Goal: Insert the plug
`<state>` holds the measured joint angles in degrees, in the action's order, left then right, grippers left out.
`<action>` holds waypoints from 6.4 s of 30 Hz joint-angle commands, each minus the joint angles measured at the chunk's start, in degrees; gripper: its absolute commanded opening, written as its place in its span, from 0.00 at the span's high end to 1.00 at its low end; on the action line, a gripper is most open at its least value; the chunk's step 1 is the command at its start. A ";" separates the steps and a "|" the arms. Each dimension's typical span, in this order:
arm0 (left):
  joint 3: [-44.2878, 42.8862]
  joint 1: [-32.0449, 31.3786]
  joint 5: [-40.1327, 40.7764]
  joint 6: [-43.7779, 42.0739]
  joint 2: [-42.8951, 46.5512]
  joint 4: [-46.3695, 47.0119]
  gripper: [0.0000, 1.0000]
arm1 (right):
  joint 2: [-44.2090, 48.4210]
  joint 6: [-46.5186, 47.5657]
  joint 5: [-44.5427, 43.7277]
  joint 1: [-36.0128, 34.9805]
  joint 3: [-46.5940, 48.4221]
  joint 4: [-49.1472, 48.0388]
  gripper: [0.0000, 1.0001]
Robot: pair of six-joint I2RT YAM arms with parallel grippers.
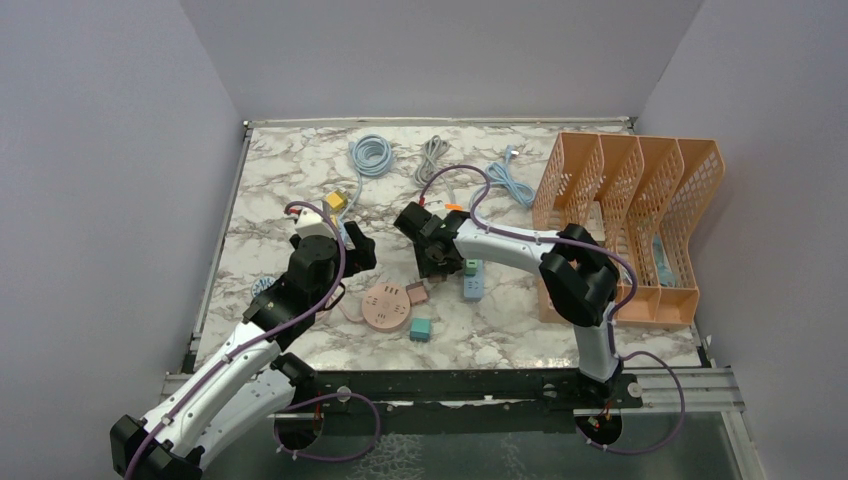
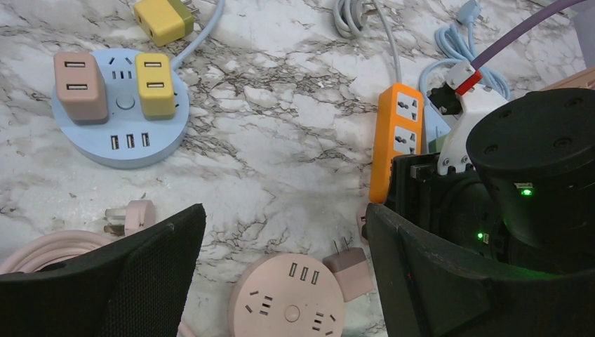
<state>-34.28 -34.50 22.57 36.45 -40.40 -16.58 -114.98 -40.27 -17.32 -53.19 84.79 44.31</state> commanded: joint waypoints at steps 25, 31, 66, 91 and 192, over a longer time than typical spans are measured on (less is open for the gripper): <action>8.72 0.14 -41.66 -20.70 4.71 31.60 0.06 | 35.98 -2.52 45.66 14.27 -19.12 -27.97 0.60; 8.51 0.14 -56.91 -26.26 2.24 37.42 0.08 | 39.02 -6.58 56.89 14.39 -21.88 -34.50 0.61; 11.06 0.11 -58.47 -34.47 -3.35 48.44 0.85 | 39.38 -13.76 62.16 14.34 -28.52 -41.74 0.34; 3.74 -0.01 -55.59 -39.78 -14.96 29.76 0.84 | 26.99 11.67 25.76 4.71 -2.69 -3.00 0.46; 3.09 0.05 -6.45 -6.92 -0.90 9.13 0.16 | 6.25 -7.76 9.69 5.76 -31.99 -7.09 0.99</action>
<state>-31.03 -34.57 14.24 30.17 -41.54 -7.20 -95.11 -46.30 -13.96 -48.12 62.94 42.02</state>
